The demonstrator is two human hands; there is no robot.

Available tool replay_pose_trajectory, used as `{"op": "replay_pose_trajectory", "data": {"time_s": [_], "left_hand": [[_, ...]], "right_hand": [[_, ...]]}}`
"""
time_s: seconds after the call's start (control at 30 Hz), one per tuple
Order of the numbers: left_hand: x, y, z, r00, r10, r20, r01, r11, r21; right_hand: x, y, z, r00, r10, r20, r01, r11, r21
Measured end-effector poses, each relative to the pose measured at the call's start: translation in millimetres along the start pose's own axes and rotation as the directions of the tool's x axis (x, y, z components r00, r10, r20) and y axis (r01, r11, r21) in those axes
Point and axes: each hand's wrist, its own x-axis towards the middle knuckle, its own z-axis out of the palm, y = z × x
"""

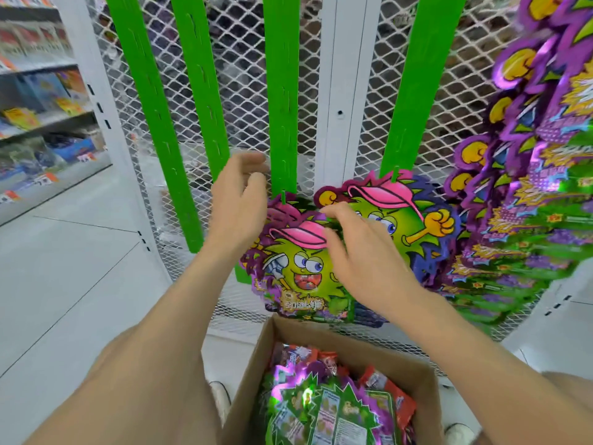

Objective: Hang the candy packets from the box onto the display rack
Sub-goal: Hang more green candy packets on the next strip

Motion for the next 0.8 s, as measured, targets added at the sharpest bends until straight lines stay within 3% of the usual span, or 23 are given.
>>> {"op": "replay_pose_trajectory", "data": {"time_s": [0.17, 0.27, 0.43, 0.8], "left_hand": [[21.6, 16.1, -10.8, 0.991, -0.074, 0.114, 0.085, 0.992, -0.097], [24.0, 17.8, -16.7, 0.978, -0.084, 0.192, 0.11, 0.985, -0.133], [13.8, 19.6, -22.0, 0.964, -0.041, 0.261, 0.079, 0.987, -0.138], [5.3, 21.8, -24.1, 0.961, -0.025, 0.277, 0.089, 0.972, -0.22]], "right_hand": [[37.3, -16.3, -3.3, 0.943, -0.182, -0.28, 0.156, 0.981, -0.112], [56.7, -27.6, -6.5, 0.925, -0.083, -0.371, 0.104, 0.994, 0.037], [71.7, -40.8, -2.7, 0.911, 0.073, -0.406, 0.052, 0.956, 0.288], [76.7, -46.1, 8.9, 0.895, 0.22, -0.387, -0.034, 0.901, 0.433]]}}
